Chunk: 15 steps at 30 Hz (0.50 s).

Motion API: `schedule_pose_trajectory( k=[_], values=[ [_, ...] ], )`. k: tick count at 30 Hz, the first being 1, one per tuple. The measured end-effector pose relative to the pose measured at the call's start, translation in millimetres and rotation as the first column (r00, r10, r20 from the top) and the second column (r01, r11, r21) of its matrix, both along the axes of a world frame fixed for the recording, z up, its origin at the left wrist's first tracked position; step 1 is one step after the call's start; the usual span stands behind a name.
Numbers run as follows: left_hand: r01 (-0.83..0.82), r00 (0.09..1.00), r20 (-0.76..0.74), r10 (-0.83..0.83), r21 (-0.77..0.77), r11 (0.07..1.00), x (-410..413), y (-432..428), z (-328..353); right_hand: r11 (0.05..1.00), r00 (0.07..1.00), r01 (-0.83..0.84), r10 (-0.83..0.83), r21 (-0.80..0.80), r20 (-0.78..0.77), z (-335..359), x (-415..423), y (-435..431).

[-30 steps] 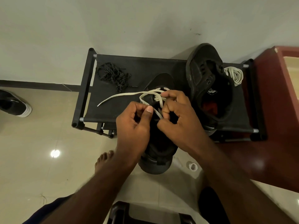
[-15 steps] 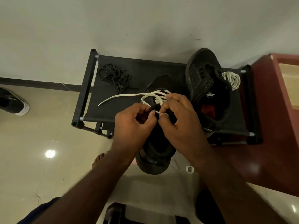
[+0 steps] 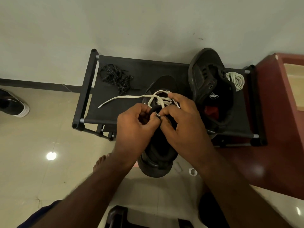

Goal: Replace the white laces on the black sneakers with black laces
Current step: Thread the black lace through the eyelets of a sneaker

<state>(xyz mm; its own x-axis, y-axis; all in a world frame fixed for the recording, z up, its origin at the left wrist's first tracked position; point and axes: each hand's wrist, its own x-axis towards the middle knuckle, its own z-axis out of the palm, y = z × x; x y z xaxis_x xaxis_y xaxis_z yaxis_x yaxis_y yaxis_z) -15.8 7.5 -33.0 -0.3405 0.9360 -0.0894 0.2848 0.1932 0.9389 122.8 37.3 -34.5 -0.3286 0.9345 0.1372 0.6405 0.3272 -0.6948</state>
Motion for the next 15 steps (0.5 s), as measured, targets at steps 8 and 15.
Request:
schedule_pose_trajectory(
  k=[8, 15],
  values=[
    [0.006, 0.997, -0.076, -0.005, 0.009, 1.0, 1.9, 0.1, -0.6, 0.991, 0.94, 0.109, -0.127, -0.076, -0.317, 7.8, -0.7, 0.2],
    [0.03, 0.993, -0.112, -0.029, 0.009, 1.0, 1.1, -0.7, -1.3, 0.981, 0.823, 0.072, -0.162, -0.182, -0.545, 17.4, -0.4, -3.8]
  ],
)
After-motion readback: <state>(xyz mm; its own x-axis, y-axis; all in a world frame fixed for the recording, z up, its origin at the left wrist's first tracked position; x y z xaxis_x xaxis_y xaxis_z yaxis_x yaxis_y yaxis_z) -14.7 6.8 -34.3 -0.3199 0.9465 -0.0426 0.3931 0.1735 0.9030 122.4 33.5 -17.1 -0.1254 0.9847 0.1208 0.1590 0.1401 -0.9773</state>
